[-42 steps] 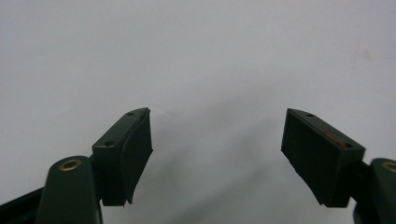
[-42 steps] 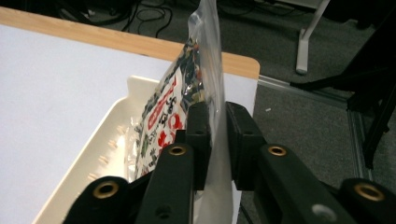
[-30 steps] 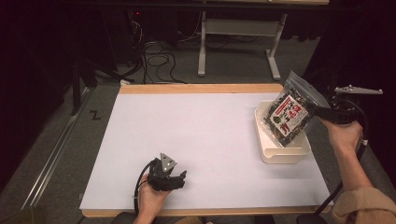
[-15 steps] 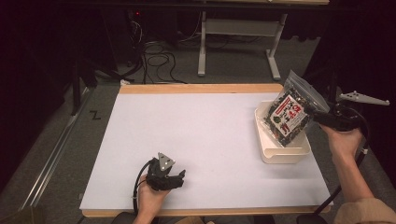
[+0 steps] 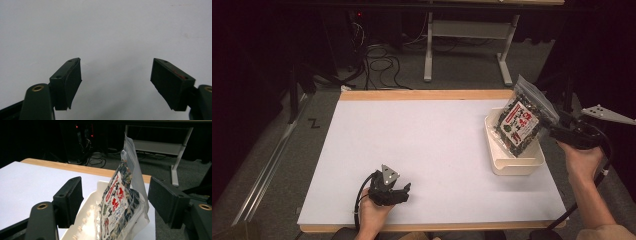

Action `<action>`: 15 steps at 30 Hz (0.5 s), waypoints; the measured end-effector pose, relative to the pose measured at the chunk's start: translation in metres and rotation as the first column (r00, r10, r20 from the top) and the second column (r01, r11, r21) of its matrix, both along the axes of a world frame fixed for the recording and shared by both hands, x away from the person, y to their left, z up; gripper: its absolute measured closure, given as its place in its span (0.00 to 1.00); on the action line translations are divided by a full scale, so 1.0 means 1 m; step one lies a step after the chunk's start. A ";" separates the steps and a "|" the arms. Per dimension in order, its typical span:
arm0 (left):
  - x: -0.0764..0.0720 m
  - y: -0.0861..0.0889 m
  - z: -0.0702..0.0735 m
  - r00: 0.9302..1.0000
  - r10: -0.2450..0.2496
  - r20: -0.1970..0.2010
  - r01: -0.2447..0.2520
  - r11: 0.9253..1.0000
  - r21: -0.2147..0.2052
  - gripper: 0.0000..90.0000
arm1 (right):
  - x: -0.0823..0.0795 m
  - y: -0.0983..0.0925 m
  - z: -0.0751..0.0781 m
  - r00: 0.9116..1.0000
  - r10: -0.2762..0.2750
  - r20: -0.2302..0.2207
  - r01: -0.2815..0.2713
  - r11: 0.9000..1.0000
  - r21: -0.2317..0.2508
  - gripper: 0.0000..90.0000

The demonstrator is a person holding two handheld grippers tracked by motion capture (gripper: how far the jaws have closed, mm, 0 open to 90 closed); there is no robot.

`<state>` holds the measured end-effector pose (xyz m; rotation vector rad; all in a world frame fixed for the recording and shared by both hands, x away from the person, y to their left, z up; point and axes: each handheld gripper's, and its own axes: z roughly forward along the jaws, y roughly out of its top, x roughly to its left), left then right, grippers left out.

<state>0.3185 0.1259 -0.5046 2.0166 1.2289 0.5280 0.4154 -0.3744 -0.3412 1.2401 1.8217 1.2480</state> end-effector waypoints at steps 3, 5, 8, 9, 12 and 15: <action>0.001 0.000 0.000 1.000 -0.003 0.000 0.003 1.000 -0.001 0.28 | -0.002 -0.001 -0.001 1.000 -0.001 0.009 0.002 1.000 -0.014 0.32; 0.000 -0.001 0.001 1.000 -0.005 0.003 0.005 1.000 0.000 0.28 | -0.003 -0.002 -0.001 1.000 -0.009 0.009 0.009 1.000 -0.013 0.32; -0.001 0.000 0.000 1.000 -0.003 0.004 0.003 1.000 -0.002 0.28 | -0.006 -0.005 -0.003 1.000 -0.020 0.012 0.020 1.000 -0.001 0.32; 0.000 0.000 0.000 1.000 -0.001 -0.001 0.001 1.000 -0.002 0.28 | -0.006 -0.007 -0.004 1.000 -0.019 0.018 0.019 1.000 -0.002 0.32; 0.001 0.000 -0.001 1.000 -0.003 -0.008 0.003 1.000 -0.001 0.28 | -0.010 -0.007 -0.005 0.999 -0.023 0.025 0.023 1.000 -0.006 0.32; 0.000 -0.001 0.000 1.000 -0.009 0.001 0.009 1.000 0.006 0.28 | -0.015 -0.006 -0.007 0.999 -0.014 0.035 0.014 1.000 -0.005 0.33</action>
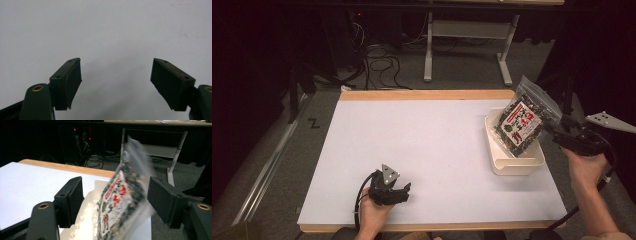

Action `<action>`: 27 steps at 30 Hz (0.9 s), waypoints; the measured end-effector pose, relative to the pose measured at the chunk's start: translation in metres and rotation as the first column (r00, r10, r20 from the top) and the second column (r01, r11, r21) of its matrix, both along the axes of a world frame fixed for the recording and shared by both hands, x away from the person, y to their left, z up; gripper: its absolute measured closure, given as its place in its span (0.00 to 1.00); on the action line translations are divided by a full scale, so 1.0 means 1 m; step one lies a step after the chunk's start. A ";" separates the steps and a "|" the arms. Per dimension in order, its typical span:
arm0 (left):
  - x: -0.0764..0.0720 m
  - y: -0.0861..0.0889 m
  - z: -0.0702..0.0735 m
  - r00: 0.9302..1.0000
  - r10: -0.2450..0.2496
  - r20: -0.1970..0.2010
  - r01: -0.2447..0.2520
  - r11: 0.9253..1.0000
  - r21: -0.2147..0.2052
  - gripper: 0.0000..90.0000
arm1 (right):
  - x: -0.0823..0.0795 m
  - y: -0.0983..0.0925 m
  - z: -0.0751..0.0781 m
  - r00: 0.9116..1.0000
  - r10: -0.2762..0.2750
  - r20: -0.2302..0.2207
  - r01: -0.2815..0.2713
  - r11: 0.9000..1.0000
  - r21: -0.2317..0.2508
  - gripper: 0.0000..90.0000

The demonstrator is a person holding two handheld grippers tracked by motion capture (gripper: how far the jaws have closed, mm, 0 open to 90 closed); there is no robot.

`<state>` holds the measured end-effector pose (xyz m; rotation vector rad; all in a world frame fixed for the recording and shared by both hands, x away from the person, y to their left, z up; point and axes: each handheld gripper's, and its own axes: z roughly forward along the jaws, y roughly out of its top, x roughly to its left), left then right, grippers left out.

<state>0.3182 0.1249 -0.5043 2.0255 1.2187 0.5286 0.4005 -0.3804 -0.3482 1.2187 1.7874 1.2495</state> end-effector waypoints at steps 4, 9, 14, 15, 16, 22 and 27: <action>0.000 0.002 0.000 1.000 0.009 0.002 -0.009 1.000 -0.010 0.28 | -0.005 0.004 -0.003 1.000 0.014 0.000 -0.014 1.000 -0.010 0.34; -0.001 0.002 0.001 1.000 0.005 0.008 -0.005 1.000 -0.007 0.28 | -0.008 0.013 -0.006 0.999 0.049 -0.007 -0.049 0.999 -0.019 0.40; -0.001 0.004 0.001 1.000 0.010 0.007 -0.010 1.000 -0.015 0.28 | -0.014 0.025 -0.010 0.996 0.087 -0.002 -0.087 0.996 -0.015 0.39; -0.001 0.004 0.001 1.000 0.012 0.009 -0.012 1.000 -0.018 0.28 | -0.014 0.027 -0.010 0.996 0.093 -0.001 -0.093 0.995 -0.019 0.39; -0.001 0.004 0.001 1.000 0.012 0.005 -0.012 1.000 -0.018 0.28 | -0.015 0.030 -0.010 0.995 0.098 -0.001 -0.098 0.995 -0.022 0.39; -0.001 0.003 0.002 1.000 0.004 0.004 -0.004 1.000 -0.014 0.28 | -0.020 0.039 -0.014 0.991 0.135 -0.016 -0.135 0.991 -0.025 0.38; 0.000 0.003 0.001 1.000 0.004 0.000 -0.004 1.000 -0.014 0.28 | -0.022 0.041 -0.018 0.987 0.152 -0.055 -0.153 0.988 -0.028 0.35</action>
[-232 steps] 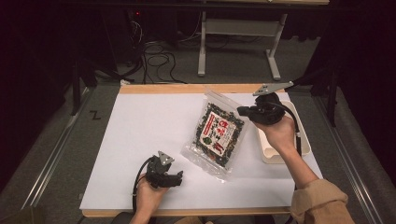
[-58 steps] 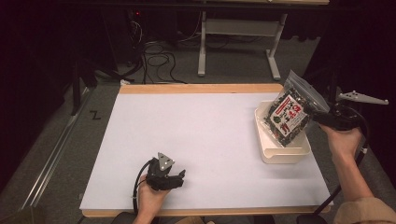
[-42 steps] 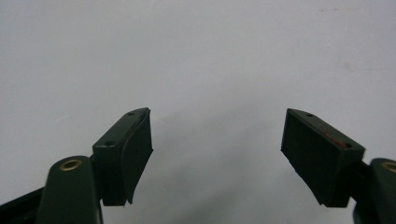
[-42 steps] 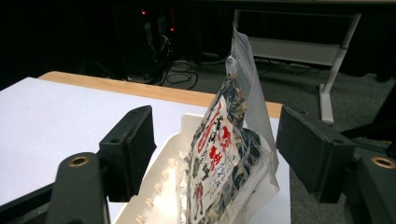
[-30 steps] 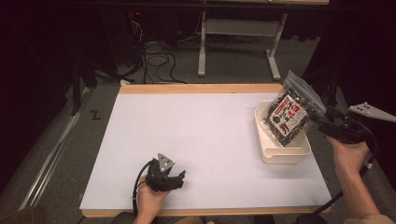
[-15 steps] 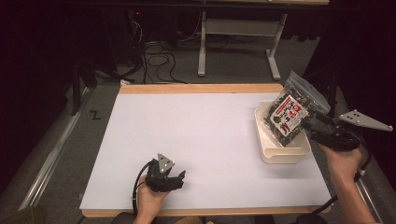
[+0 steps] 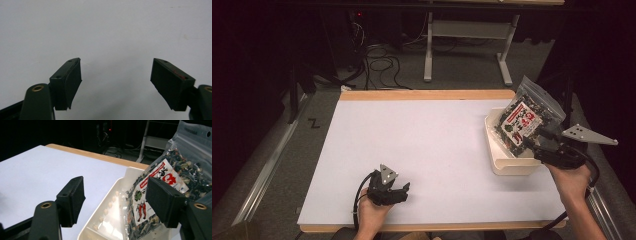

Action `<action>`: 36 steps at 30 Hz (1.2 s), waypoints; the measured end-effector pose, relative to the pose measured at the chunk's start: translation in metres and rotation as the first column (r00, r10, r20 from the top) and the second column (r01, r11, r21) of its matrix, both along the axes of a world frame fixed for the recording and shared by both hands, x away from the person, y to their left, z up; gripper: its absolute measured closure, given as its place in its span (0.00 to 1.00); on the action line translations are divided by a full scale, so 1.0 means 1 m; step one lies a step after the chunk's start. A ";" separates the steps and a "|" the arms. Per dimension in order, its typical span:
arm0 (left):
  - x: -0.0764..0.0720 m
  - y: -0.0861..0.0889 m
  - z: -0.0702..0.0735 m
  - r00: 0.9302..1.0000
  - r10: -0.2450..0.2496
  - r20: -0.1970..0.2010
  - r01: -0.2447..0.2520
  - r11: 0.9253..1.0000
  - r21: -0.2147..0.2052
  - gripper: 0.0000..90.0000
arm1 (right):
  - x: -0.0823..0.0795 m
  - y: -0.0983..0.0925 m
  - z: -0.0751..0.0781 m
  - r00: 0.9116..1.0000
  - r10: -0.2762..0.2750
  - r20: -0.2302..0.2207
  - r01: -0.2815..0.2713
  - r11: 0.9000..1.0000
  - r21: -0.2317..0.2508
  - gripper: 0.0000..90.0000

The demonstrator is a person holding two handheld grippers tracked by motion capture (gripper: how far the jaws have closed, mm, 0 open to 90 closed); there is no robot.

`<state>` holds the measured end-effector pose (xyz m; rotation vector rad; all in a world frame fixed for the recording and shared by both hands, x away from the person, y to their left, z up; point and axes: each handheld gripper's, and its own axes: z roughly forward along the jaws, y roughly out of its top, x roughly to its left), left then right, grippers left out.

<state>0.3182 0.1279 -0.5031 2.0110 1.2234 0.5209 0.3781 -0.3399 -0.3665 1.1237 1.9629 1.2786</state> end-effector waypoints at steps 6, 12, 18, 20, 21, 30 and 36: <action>-0.001 0.000 0.000 1.000 0.000 0.000 0.000 1.000 0.000 0.28 | -0.008 0.003 0.001 0.999 0.036 0.002 -0.036 0.999 0.024 0.34; -0.001 -0.001 0.001 1.000 -0.006 0.002 0.006 1.000 0.001 0.28 | -0.016 0.012 0.003 0.997 0.071 0.016 -0.071 0.997 -0.011 0.35; -0.001 0.000 0.001 1.000 -0.002 -0.002 0.002 1.000 -0.006 0.28 | -0.020 0.022 0.001 0.994 0.105 -0.013 -0.105 0.994 -0.007 0.33; -0.001 0.000 0.001 1.000 -0.006 0.000 0.006 1.000 -0.006 0.28 | -0.021 0.025 0.001 0.994 0.109 -0.020 -0.109 0.994 -0.002 0.33; -0.001 -0.001 0.001 1.000 -0.008 0.003 0.008 1.000 -0.004 0.28 | -0.022 0.026 0.001 0.994 0.108 -0.020 -0.108 0.994 0.000 0.33; -0.001 0.000 0.001 1.000 -0.008 -0.003 0.008 1.000 -0.007 0.27 | -0.028 0.034 0.002 0.992 0.124 -0.005 -0.124 0.992 -0.015 0.33; -0.002 0.000 0.002 1.000 -0.007 0.003 0.007 1.000 -0.030 0.28 | -0.033 0.038 0.001 0.991 0.137 -0.004 -0.137 0.991 -0.008 0.33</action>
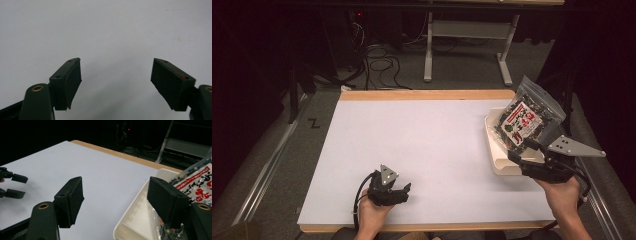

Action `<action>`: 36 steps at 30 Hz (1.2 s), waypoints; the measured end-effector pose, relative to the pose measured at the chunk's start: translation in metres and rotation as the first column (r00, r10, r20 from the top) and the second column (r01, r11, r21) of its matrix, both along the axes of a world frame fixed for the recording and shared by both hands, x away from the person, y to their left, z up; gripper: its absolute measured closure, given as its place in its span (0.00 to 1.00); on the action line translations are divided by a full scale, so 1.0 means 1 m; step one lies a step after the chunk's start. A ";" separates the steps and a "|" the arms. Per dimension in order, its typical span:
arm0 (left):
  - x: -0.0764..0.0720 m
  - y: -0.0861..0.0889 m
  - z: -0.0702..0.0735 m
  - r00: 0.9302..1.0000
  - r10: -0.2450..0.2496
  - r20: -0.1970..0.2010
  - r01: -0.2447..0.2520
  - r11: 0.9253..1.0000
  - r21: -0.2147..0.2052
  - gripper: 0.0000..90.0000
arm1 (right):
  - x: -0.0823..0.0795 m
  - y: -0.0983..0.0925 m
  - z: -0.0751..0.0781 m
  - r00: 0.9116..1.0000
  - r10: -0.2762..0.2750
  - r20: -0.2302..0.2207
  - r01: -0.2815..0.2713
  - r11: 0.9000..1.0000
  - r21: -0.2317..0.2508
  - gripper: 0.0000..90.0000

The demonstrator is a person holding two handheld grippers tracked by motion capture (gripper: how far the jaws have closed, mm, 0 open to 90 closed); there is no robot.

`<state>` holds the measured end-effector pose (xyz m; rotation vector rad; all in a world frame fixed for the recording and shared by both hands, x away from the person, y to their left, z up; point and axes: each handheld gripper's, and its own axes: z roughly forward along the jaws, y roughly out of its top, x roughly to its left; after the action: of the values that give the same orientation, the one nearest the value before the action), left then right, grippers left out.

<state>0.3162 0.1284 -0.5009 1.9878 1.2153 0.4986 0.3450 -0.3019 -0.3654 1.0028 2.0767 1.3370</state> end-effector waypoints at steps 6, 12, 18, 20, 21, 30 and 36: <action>0.000 0.000 0.000 1.000 -0.003 -0.009 0.003 1.000 0.002 0.28 | -0.006 0.005 0.001 0.999 0.011 0.031 -0.011 1.000 -0.002 0.34; 0.001 0.000 -0.001 1.000 0.002 -0.016 -0.002 1.000 -0.001 0.27 | -0.011 0.010 0.001 0.999 0.034 0.033 -0.034 0.999 -0.009 0.35; 0.000 0.000 -0.001 1.000 -0.001 -0.011 0.001 1.000 -0.002 0.27 | -0.012 0.016 -0.001 0.998 0.056 0.031 -0.055 0.998 -0.009 0.35; 0.001 0.000 -0.001 1.000 0.003 -0.011 -0.003 1.000 -0.004 0.27 | -0.013 0.019 -0.002 0.998 0.065 0.027 -0.065 0.998 -0.016 0.35; 0.001 0.000 -0.001 1.000 0.004 -0.011 -0.004 1.000 -0.007 0.27 | -0.013 0.021 -0.002 0.997 0.068 0.022 -0.067 0.998 -0.012 0.35; 0.000 0.000 -0.001 1.000 -0.003 -0.012 0.003 1.000 0.000 0.27 | -0.008 0.037 -0.007 0.993 0.114 0.016 -0.113 0.993 -0.029 0.36; 0.000 0.000 -0.001 1.000 -0.008 -0.008 0.008 1.000 0.002 0.27 | -0.003 0.046 -0.011 0.993 0.118 0.006 -0.117 0.993 -0.027 0.36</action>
<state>0.3162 0.1279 -0.5014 1.9978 1.2120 0.4886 0.3420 -0.2558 -0.3763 0.8746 2.1716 1.3638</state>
